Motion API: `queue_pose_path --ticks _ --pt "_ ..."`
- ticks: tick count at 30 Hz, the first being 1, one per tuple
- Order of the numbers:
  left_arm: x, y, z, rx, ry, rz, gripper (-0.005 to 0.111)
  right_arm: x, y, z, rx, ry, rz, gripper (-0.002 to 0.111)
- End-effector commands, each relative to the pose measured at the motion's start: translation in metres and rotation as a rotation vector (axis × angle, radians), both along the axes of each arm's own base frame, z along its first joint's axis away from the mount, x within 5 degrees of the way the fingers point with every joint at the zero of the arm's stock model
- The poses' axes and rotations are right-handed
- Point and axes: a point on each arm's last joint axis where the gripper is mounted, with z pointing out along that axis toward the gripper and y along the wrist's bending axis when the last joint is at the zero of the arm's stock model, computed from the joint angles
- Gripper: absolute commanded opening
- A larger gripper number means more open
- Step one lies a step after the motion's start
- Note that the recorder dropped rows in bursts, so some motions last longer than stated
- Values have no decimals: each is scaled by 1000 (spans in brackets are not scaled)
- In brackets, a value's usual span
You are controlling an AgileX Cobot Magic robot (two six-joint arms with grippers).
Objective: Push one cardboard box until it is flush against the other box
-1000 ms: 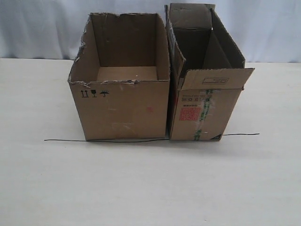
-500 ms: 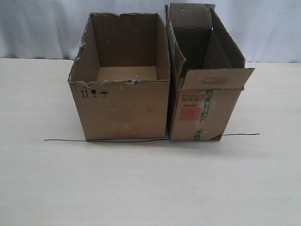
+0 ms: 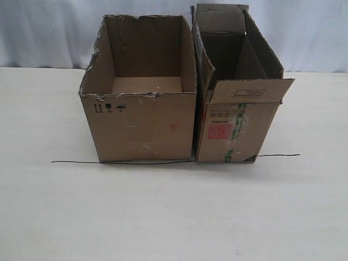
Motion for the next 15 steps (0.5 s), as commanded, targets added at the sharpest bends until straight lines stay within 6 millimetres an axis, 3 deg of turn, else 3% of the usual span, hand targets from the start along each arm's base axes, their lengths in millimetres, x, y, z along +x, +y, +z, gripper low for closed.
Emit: queue_pose_path --ticks 1,15 --pt "0 0 0 -7 -13 -2 0 0 -1 -1 -6 -7 -8 5" --pt "0 0 0 -1 -5 -1 0 0 -1 -1 -6 -7 -8 5"
